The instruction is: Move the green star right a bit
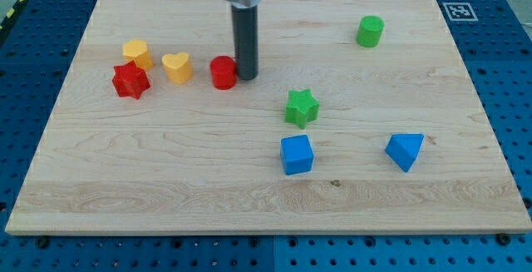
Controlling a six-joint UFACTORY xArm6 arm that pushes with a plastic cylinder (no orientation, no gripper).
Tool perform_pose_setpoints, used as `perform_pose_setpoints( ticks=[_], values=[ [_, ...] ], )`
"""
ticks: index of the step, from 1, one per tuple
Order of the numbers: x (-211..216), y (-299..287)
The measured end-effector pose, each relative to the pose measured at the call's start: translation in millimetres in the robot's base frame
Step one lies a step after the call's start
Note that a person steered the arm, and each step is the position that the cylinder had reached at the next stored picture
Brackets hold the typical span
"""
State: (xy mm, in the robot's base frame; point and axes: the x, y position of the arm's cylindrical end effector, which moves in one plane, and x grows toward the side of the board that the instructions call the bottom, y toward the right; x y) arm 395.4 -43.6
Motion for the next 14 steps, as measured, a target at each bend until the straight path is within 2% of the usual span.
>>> perform_pose_setpoints(
  ticks=[3, 4, 6, 8, 11, 14],
  values=[
    [0, -66],
    [0, -67],
    [1, 16],
    [10, 16],
    [68, -9],
    [68, 88]
  ],
)
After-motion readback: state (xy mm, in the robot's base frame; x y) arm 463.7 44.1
